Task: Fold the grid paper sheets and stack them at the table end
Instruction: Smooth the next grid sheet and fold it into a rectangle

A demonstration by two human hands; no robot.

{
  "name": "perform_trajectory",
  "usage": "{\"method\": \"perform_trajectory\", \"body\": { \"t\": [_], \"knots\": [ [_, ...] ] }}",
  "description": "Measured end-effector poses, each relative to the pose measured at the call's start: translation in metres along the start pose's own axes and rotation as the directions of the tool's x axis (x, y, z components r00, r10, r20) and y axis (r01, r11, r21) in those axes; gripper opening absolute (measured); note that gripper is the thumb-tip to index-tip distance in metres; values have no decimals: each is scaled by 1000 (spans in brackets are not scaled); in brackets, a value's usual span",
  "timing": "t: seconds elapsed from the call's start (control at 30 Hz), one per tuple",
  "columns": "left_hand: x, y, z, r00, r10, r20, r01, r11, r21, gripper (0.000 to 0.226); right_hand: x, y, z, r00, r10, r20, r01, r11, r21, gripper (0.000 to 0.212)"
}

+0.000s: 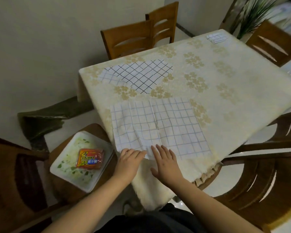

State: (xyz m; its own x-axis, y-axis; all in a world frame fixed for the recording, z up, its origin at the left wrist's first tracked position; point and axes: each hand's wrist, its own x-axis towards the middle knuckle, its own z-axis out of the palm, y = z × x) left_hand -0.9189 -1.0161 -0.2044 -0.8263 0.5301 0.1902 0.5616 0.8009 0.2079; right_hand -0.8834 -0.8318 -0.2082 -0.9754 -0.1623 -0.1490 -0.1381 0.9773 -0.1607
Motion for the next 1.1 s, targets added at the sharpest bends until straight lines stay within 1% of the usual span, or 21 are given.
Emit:
{"method": "perform_trajectory", "body": {
  "t": [0.03,0.07,0.13,0.23,0.3,0.37,0.43,0.5,0.57,0.63,0.67,0.73,0.77,0.87,0.9,1.0,1.1],
  "knots": [
    [1,1,-1,1000,2,0,-2,1000,-21,41,3,-6,-1,1000,-20,-18,20,1000,-3,85],
    [3,3,-3,1000,-3,14,3,999,-42,52,6,-12,0,999,-25,-38,26,1000,4,82],
    [5,6,-8,1000,-5,22,6,997,-80,62,11,-22,-2,997,1,-76,2,999,43,73],
    [7,7,-9,999,38,-34,-41,993,-109,60,17,-32,-8,985,19,-173,-2,995,96,45],
    [8,5,-8,993,65,-97,-78,988,-133,53,19,-34,-14,980,15,-198,12,991,134,31],
    [7,-2,-10,988,85,-128,-102,985,-136,49,20,-29,-15,982,28,-186,8,982,189,26],
    [3,-16,-13,991,78,-113,-94,986,-136,57,17,-21,-15,984,34,-174,15,963,270,29],
    [-2,-33,-13,995,30,-90,-42,990,-134,70,11,-13,-23,992,41,-116,8,921,389,32],
    [-4,-50,-13,994,-85,-62,75,986,-151,81,1,-8,-36,997,35,-73,7,859,512,31],
    [-1,-64,-14,978,-202,-52,192,970,-151,83,-10,-1,-46,997,36,-62,9,796,605,30],
    [3,-70,-15,970,-239,-49,231,964,-132,81,-14,3,-48,998,45,-50,-3,773,635,30],
    [15,-78,-18,958,-284,-31,280,955,-98,74,-22,11,-47,997,73,-18,-44,759,650,30],
    [22,-80,-19,954,-298,-20,295,951,-92,67,-25,14,-44,996,93,-1,-70,757,650,30],
    [42,-82,-26,953,-304,-6,302,950,-74,37,-32,18,-38,988,151,31,-134,740,659,29],
    [48,-81,-29,957,-292,-4,291,954,-71,31,-34,19,-36,985,171,24,-144,734,663,28],
    [62,-73,-35,976,-218,13,218,974,-63,29,-39,15,-39,973,227,-50,-132,716,685,21],
    [67,-63,-43,988,-149,-51,146,987,-62,19,-43,15,-42,942,299,-150,-117,714,691,26]
  ]
}}
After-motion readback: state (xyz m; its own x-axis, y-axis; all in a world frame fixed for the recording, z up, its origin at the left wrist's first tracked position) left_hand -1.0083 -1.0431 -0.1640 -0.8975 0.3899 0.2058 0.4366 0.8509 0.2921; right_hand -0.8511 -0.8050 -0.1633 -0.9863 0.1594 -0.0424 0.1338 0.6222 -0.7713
